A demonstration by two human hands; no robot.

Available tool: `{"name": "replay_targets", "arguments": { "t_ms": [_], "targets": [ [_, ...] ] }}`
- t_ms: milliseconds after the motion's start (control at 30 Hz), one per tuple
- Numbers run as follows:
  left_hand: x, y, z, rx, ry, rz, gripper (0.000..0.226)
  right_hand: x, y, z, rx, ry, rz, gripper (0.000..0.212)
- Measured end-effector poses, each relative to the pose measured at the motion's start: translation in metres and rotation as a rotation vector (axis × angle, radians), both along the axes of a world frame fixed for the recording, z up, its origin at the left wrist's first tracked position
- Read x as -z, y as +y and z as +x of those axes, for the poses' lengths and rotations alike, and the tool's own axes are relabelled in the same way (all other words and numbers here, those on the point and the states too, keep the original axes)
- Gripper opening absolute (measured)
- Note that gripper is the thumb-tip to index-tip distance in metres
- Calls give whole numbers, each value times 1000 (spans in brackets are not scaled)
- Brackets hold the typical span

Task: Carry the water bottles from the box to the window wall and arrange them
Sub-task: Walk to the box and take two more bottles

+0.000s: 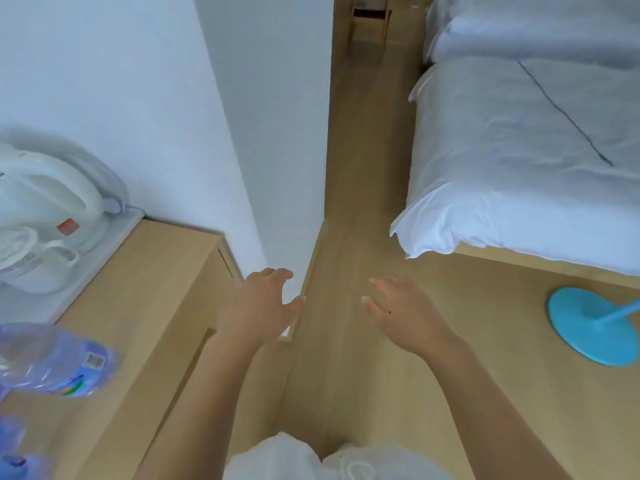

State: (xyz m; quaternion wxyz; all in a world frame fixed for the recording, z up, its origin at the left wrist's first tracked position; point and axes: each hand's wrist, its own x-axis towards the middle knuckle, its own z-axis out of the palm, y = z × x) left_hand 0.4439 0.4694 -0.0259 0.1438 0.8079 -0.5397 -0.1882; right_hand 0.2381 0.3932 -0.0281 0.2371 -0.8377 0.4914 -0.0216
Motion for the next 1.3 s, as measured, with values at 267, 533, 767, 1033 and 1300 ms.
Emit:
{"name": "replay_targets", "arguments": {
  "t_ms": [267,533,767,1033,1300],
  "targets": [
    [8,-113,-16,182,-177,61,44,11,-88,-21,68,35,25,39],
    [15,-275,7,281,-153,93,43,8,-229,-2,93,98,1,34],
    [-3,-432,41,336,-130,89,43,-6,-373,30,161,115,-21,40],
    [12,-558,64,367,-104,120,52,8,-513,54,165,93,-36,41],
    [18,-732,66,351,-62,126,54,25,-694,59,93,125,-38,49]
  ]
}}
